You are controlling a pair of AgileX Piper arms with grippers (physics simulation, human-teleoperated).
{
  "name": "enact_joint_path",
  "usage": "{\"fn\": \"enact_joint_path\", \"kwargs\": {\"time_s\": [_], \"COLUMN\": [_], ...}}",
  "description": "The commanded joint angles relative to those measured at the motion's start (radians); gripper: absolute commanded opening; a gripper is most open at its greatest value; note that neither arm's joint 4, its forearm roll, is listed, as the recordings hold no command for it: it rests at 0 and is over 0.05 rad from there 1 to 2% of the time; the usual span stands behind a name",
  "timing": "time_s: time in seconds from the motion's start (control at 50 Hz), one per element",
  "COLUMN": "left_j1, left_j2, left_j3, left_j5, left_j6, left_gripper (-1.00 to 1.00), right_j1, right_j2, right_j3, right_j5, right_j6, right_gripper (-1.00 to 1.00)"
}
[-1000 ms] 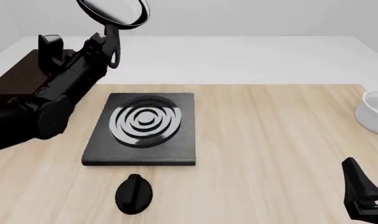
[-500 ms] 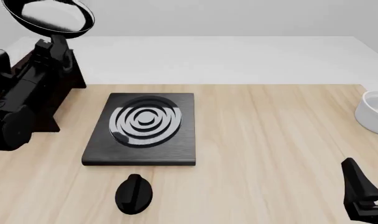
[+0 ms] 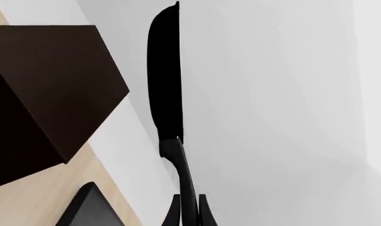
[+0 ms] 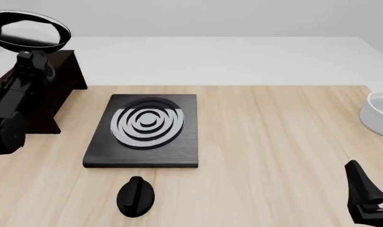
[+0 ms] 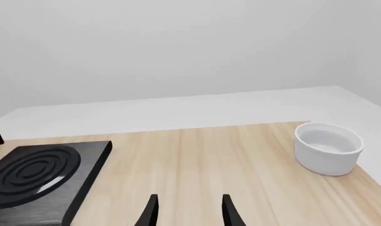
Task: Put the frying pan on top of the cabinet.
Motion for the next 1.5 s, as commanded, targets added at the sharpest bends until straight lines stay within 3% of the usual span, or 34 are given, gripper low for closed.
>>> {"fn": "enact_joint_path", "kwargs": {"time_s": [0.02, 0.14, 0.22, 0.26, 0.28, 0.88, 1.5], "left_j1": [0.051, 0.077, 0.075, 0.072, 0.081, 0.091, 0.105], "left_j2": [0.035, 0.032, 0.047, 0.083, 0.073, 0.220, 0.301], "left_j3": [-0.039, -0.057, -0.062, -0.057, -0.064, -0.155, -0.164], "left_j5": [-0.045, -0.050, -0.054, -0.089, -0.070, -0.109, -0.125], "left_j6": [-0.016, 0.005, -0.010, -0.053, -0.024, -0.051, -0.070], "left_gripper": [-1.00, -1.00, -1.00, -1.00, -1.00, -1.00, -1.00], "right_j1": [0.003, 0.005, 0.005, 0.006, 0.015, 0.010, 0.010], "right_j2": [0.001, 0.002, 0.002, 0.002, -0.002, 0.005, 0.008], "right_j3": [0.000, 0.000, 0.000, 0.000, 0.000, 0.000, 0.000], "right_j5": [0.000, 0.000, 0.000, 0.000, -0.002, -0.001, -0.002], "right_j6": [-0.005, -0.009, -0.010, -0.012, -0.026, -0.019, -0.019], "right_gripper": [1.00, 1.00, 1.00, 1.00, 1.00, 1.00, 1.00]}}
